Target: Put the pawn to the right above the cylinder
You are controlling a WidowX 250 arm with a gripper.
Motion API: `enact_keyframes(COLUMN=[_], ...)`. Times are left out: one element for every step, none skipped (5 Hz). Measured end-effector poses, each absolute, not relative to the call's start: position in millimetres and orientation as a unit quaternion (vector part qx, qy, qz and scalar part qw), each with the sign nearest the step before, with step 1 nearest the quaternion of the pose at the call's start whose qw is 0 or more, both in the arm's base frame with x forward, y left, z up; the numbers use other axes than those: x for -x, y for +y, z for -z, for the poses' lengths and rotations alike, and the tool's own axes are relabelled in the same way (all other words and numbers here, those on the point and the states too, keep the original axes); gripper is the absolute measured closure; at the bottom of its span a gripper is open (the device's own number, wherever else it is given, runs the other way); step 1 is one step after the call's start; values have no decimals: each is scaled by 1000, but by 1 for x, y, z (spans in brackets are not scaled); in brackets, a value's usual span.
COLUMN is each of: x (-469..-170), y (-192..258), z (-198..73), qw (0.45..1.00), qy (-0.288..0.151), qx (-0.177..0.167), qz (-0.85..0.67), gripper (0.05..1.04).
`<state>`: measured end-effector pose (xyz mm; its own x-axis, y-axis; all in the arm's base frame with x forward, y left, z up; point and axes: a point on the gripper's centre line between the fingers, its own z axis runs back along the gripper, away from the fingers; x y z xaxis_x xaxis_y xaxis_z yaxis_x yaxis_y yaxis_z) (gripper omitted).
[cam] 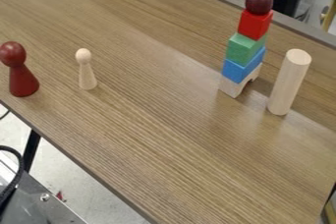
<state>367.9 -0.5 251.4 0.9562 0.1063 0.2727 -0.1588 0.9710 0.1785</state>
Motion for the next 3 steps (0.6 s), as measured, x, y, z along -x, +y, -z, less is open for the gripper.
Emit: enact_keyframes(x=[-370, -372, -361], y=[-1, 32, 88], z=[-240, -255, -261], qw=[986, 977, 949], qy=[-114, -120, -115], qx=[-100, -59, -30], qz=[-66, -167, -292], gripper=[84, 84, 84])
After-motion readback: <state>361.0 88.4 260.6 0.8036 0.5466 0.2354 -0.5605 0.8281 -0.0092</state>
